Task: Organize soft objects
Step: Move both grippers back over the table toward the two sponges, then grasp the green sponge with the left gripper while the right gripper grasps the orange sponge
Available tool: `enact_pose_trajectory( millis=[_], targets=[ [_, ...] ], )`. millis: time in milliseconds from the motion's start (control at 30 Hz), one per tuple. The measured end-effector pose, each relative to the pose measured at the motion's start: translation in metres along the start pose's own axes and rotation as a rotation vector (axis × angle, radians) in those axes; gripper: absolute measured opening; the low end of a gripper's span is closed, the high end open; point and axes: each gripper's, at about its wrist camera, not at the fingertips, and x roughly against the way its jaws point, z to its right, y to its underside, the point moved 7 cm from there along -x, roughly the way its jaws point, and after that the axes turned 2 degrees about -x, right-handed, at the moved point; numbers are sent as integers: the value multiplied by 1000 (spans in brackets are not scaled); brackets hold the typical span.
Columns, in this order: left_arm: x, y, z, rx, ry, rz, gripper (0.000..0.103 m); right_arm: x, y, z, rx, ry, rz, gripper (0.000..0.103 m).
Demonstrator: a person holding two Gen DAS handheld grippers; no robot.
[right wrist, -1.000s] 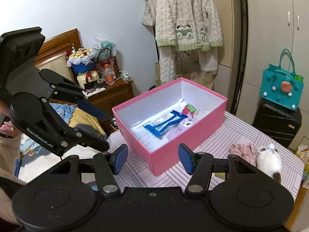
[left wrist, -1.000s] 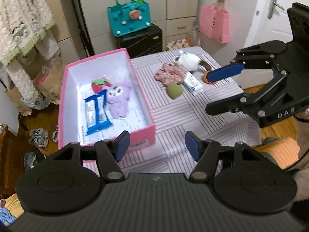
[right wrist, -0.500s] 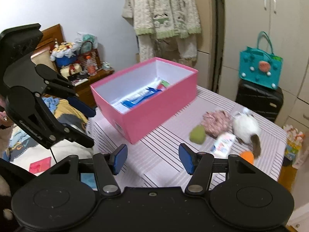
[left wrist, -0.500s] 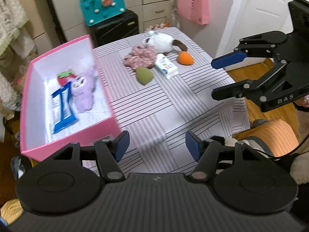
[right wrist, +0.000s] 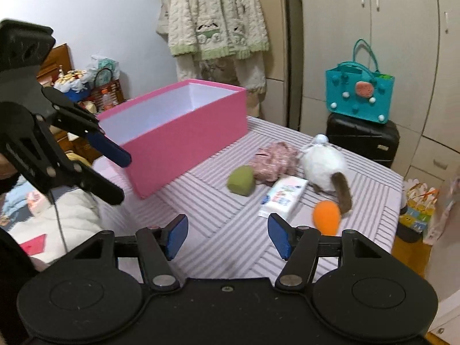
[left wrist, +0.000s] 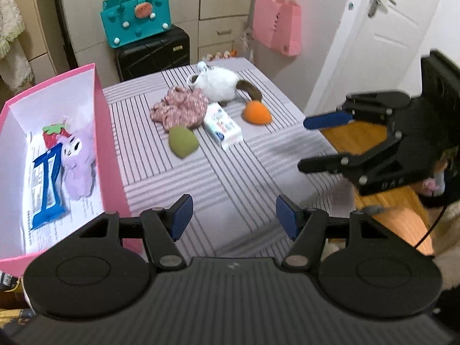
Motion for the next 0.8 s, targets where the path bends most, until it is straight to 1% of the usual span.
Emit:
enact_pose_trajectory(
  millis=[67,133,267,300,333,433,500,567,733,800],
  targets=[
    [-8,-5,0,8,-11,28,63,-7,4,9,5,13,10,67],
    [-16,-11,-1,12,-26,51,63,-15,7,19,17,32,26,71],
    [-36,-22,-5,41,-64,100,63,-32,11,40,14,63,72,71],
    [-42,-24,-6,45,-78,108,63,-37,12,46,3,69,84,74],
    [-47,-26,-7,47,-90,114,63,-41,12,53,-11,73,100,79],
    [-64,-32,-11,61,-130,140,63,-50,14,71,-48,92,173,80],
    [-76,-35,-13,60,-152,146,63,-59,16,82,-75,119,154,79],
    [-88,-38,-19,79,-174,148,63,-67,17,90,-78,141,135,79],
    [-109,-39,-36,172,-190,164,63,-85,21,105,-95,190,91,77],
    [-117,-38,-42,188,-230,169,63,-90,22,111,-113,195,80,76]
  ],
)
